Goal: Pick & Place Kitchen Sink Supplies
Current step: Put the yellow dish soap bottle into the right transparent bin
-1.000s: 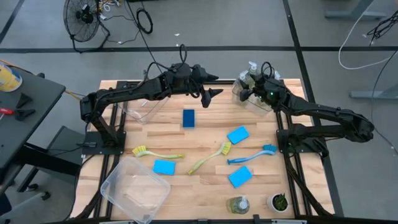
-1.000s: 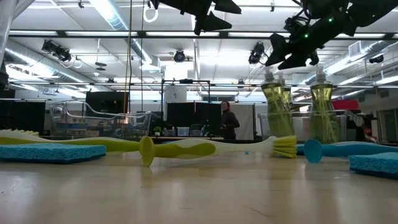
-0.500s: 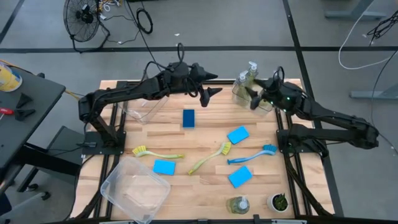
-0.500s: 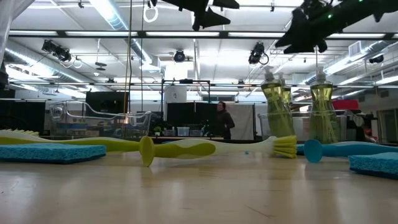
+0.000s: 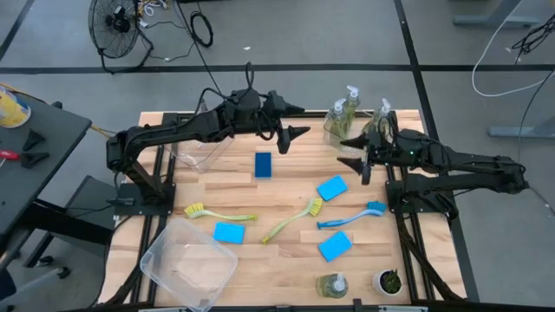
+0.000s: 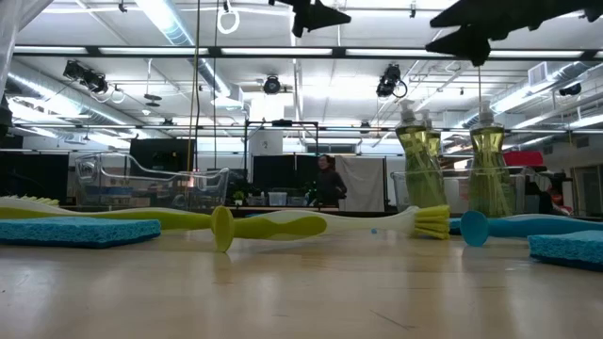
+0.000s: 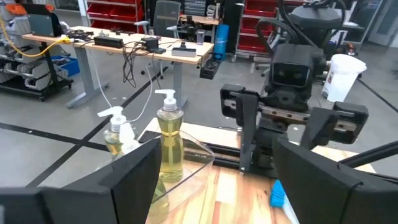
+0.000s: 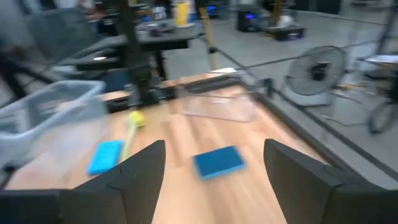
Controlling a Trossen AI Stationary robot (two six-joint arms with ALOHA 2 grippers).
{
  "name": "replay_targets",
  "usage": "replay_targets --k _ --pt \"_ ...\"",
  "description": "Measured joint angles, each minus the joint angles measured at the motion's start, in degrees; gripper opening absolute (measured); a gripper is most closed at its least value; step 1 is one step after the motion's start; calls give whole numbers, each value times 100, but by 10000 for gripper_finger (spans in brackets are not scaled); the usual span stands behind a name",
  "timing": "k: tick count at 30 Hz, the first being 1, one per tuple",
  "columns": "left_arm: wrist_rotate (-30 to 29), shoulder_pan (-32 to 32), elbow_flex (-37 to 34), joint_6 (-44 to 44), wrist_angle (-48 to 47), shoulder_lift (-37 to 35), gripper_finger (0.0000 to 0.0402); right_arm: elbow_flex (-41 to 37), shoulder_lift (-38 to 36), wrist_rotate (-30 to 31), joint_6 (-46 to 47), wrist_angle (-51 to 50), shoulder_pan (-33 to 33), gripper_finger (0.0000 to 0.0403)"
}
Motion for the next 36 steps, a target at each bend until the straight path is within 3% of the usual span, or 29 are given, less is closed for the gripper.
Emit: replay_targets --k 13,18,24,27,32,36 --pt "0 -135 0 -184 0 0 311 0 -150 -239 664 -9 1549 272" --pt "-325 -133 0 -176 15 19 311 0 -148 1071 603 -191 1786 272" --pt "-549 -84 -2 -114 29 81 311 0 -148 3550 590 -241 1818 272" --pt "-560 -48 -2 -120 19 238 311 0 -120 4422 570 -242 1805 272" --pt "-560 22 -4 -107 42 604 311 0 -25 5177 343 -375 1677 269" --pt "-560 126 -9 -90 169 882 309 0 76 5305 479 -623 1495 248"
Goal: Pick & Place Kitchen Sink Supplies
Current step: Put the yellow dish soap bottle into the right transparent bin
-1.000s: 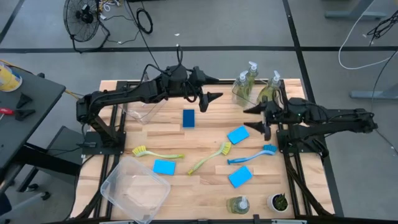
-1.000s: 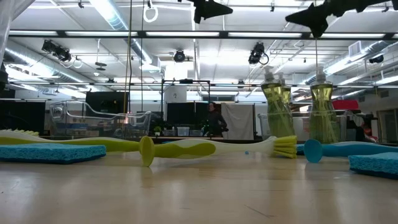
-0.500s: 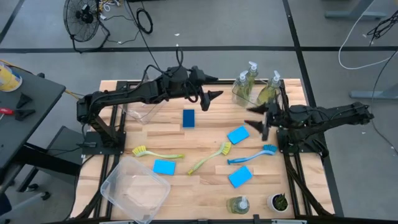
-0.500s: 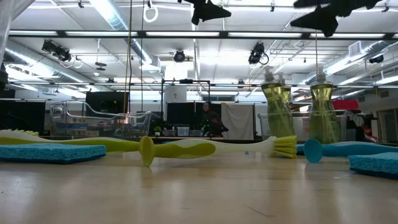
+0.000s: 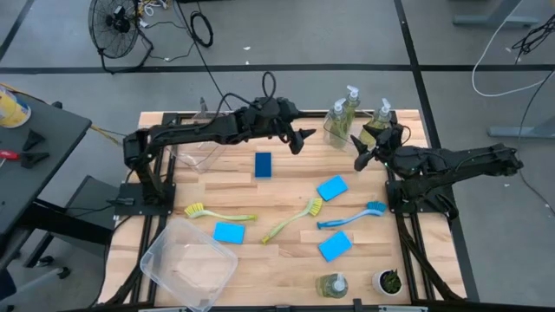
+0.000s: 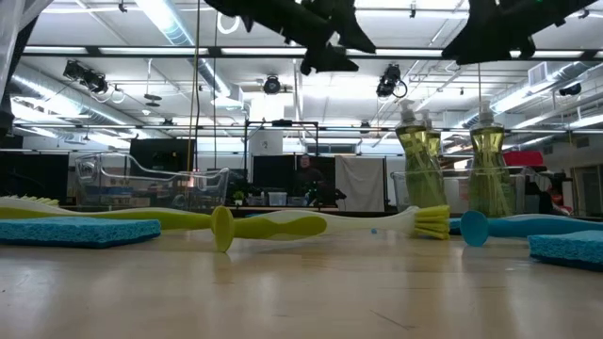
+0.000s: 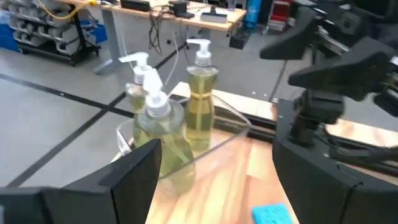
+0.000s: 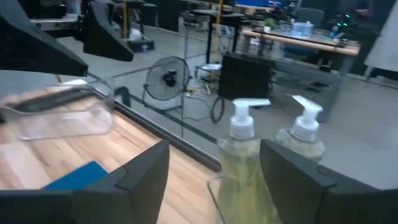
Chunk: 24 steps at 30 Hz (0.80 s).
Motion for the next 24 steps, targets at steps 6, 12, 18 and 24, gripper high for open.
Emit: replay_targets --k 6,12,18,24 --pt "72 218 -2 200 382 197 248 0 167 -7 513 -412 -286 175" --pt "185 490 0 236 482 202 130 0 229 -220 594 -484 -529 84" --pt "431 549 0 235 492 202 29 0 226 -263 578 -483 -699 9" --pt "447 516 0 241 485 202 11 0 243 -801 656 -472 -885 5"
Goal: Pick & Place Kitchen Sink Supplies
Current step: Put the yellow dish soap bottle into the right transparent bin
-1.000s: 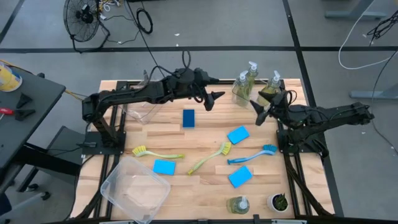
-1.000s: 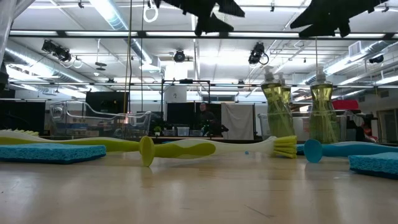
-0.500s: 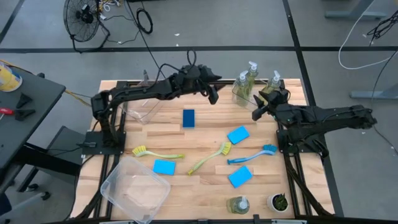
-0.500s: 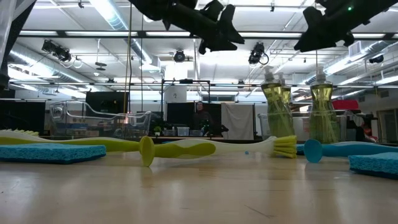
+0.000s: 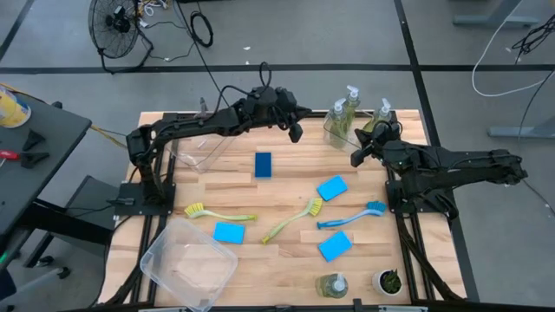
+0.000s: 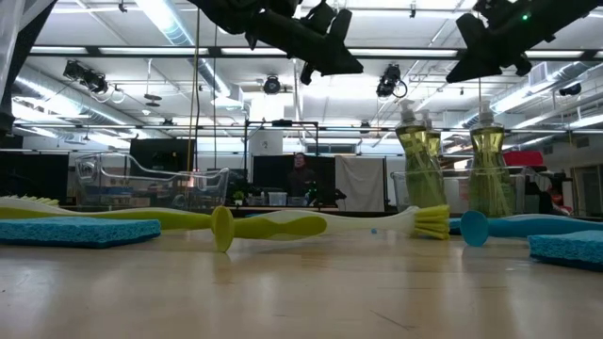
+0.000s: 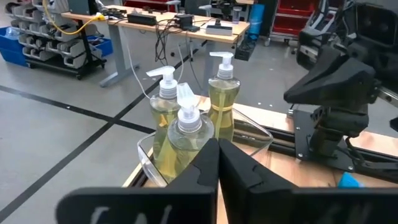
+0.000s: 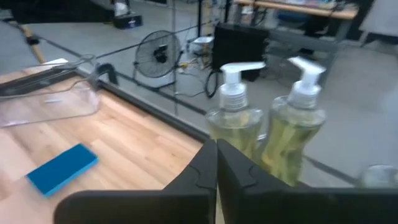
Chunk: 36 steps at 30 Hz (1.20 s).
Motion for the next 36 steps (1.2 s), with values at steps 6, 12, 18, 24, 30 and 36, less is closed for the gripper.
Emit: replay_targets --k 6,12,18,24,30,36 --pt "-11 22 0 4 0 0 20 -2 358 -499 -227 323 -365 2" --pt "-15 10 0 4 -2 -2 8 -2 886 -616 -633 1229 -1048 1" --pt "-13 2 0 0 -2 -2 13 -2 1154 -1200 -809 1866 -1764 1" --pt "-13 4 0 0 -2 -2 19 -4 1190 -1464 -1377 3274 -2122 0" --pt "-13 4 1 -6 -2 -13 17 -4 1299 -2017 -1026 3523 -2653 0" --pt "-13 4 2 -135 -4 -13 18 -4 1668 -2574 -960 4021 -2966 0"
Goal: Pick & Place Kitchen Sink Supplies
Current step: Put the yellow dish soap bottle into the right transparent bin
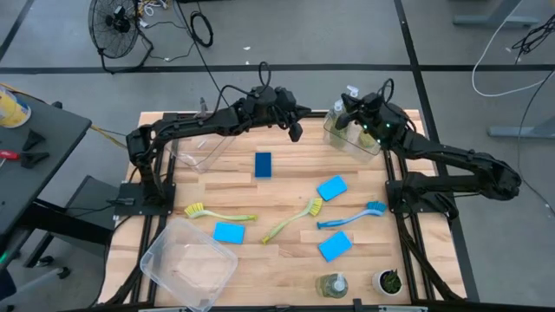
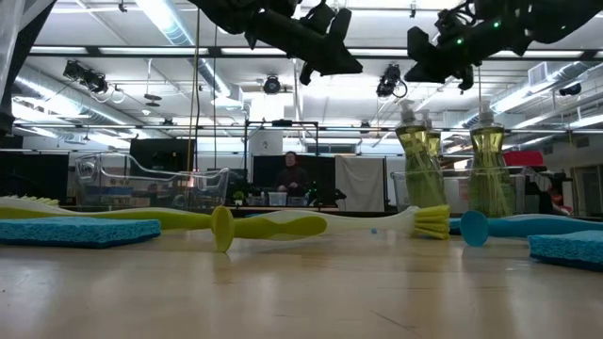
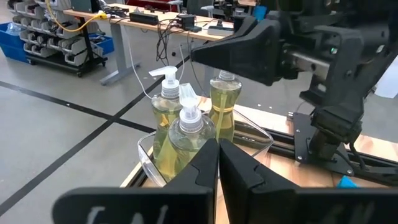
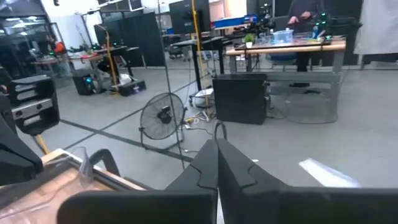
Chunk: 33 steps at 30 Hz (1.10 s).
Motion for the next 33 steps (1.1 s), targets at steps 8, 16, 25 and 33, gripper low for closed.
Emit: replay_targets --k 8,16,25,33 --pt "0 0 0 -20 0 0 18 0 430 -230 276 221 -106 0" --pt "0 0 0 -20 0 0 18 0 427 -170 253 -69 -106 0" --pt "0 0 2 -22 0 0 18 11 356 6 37 -458 -99 0" --pt "0 0 2 -20 0 0 18 11 -66 177 -209 -960 -99 0"
